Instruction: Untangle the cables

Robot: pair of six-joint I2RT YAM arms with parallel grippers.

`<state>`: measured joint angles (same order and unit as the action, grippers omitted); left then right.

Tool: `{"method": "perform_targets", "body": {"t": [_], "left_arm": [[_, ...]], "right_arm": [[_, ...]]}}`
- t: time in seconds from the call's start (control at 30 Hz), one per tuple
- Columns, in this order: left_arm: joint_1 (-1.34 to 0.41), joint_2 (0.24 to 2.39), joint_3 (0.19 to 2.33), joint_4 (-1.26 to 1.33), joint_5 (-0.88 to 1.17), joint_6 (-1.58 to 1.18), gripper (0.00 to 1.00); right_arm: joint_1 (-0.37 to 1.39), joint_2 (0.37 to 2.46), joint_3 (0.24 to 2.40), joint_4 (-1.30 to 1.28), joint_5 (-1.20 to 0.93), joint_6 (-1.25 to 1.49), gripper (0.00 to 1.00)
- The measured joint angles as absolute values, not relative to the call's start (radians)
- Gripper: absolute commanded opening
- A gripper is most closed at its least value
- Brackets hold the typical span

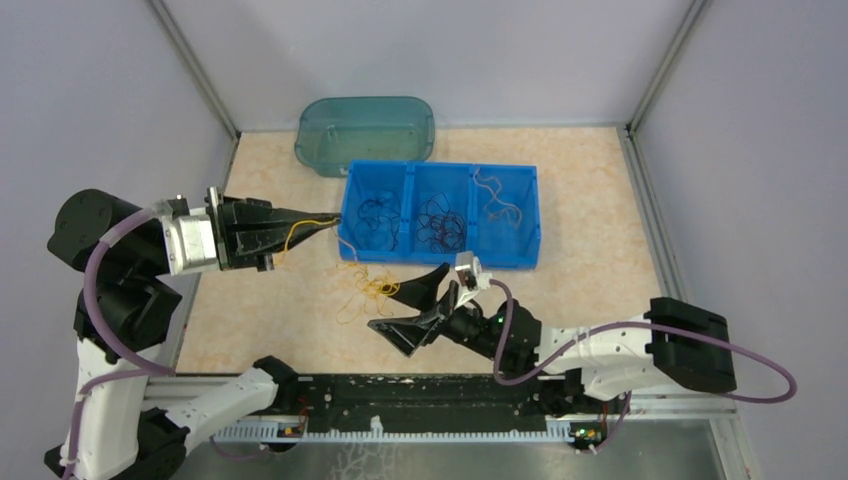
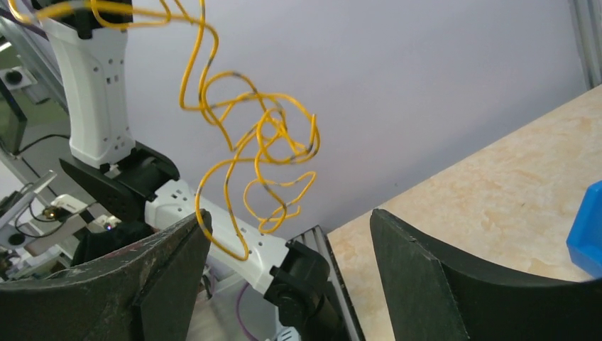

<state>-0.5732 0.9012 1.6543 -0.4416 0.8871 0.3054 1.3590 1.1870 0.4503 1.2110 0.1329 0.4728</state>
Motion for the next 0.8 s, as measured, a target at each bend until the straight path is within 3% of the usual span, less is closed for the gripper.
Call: {"method": "perform_targets", "body": {"t": [0.57, 0.8], "left_arm": [[-0.573, 0.901, 1.65, -0.399, 0.841, 0.312, 0.0], [-0.573, 0.901, 1.65, -0.397, 0.84, 0.312, 0.0]], "right_arm": [[1.405, 1.333, 0.432, 1.481, 0.294, 0.366, 0.77], [1.405, 1.365, 0.447, 1.524, 0.288, 0.367, 0.67]]}}
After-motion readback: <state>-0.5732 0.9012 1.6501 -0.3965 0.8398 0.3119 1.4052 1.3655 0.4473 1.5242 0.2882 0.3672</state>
